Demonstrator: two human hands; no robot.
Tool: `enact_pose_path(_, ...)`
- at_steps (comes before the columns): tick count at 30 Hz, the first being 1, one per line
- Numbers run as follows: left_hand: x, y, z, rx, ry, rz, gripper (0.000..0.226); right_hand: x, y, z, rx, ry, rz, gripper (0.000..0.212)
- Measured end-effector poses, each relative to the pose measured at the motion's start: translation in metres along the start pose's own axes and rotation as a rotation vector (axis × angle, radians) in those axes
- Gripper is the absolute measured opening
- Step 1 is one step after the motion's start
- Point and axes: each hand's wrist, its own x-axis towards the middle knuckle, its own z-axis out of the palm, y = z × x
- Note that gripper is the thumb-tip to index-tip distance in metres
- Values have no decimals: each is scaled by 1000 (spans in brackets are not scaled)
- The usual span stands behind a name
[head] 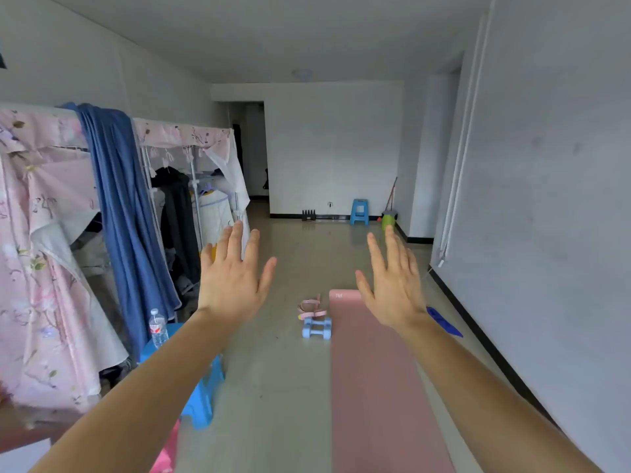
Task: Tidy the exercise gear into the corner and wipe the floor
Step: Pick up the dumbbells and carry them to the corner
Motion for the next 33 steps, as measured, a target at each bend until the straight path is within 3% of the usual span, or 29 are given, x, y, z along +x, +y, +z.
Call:
enact_pose_path(5, 69, -79, 83, 21, -81, -30, 66, 76, -51, 100, 5, -107, -8, 73)
enact_pose_path(10, 155, -127, 165, 10, -126, 23, 68, 147, -58, 178, -30, -173, 1, 72)
enact_pose_path(20, 290, -137, 410, -39, -274, 80, 66, 251, 2, 393, -66, -236, 172, 70)
enact_pose_path(26, 409, -139, 546, -33, -390, 85, 67, 359, 40, 530, -54, -299, 239, 72)
enact_pose_path(33, 544, -187, 678, -88, -360, 77, 71, 506, 39, 664, 4, -343, 210, 68)
